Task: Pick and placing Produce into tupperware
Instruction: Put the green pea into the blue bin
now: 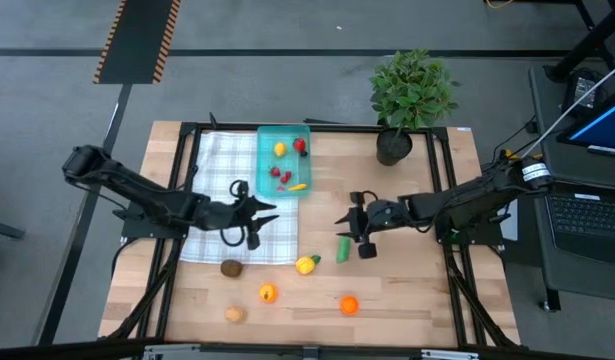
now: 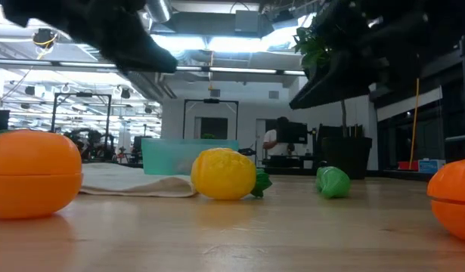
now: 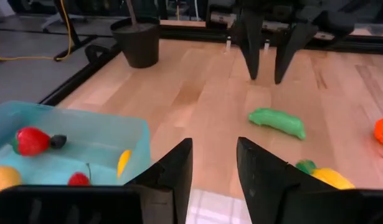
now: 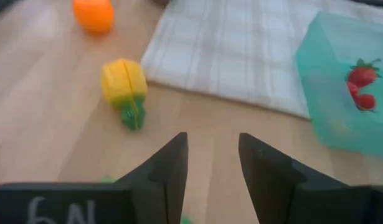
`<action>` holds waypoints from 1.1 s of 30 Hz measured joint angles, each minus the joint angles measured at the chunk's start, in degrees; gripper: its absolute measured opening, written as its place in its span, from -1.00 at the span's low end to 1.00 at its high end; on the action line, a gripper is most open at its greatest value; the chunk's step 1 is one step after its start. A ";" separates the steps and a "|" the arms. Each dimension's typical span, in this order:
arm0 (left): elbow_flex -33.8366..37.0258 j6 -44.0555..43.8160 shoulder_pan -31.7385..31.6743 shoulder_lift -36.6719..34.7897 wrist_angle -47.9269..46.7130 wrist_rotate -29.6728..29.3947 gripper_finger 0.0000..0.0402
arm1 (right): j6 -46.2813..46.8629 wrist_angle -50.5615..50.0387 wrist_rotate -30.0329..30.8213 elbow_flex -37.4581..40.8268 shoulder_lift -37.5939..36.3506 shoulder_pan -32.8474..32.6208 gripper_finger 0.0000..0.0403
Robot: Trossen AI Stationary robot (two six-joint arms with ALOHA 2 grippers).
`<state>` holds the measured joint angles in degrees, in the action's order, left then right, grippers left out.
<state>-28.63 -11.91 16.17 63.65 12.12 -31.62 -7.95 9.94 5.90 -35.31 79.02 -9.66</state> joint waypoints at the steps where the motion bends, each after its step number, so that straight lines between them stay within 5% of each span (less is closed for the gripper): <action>1: 0.85 -0.89 1.09 -0.25 0.77 -1.09 -0.43 | -0.09 -3.14 1.91 -1.60 0.00 -0.83 -0.28; 16: 3.44 -6.11 10.06 -0.38 3.09 -12.87 -0.54 | -14.16 -18.83 9.60 -8.21 0.50 -10.09 0.26; 33: 3.44 -5.54 12.06 -0.36 5.14 -13.11 -0.67 | -34.81 -19.83 9.63 -8.22 10.23 -13.45 0.29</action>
<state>-25.19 -17.45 28.23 63.29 17.26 -44.73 -42.76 -9.89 15.53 -43.53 89.25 -23.11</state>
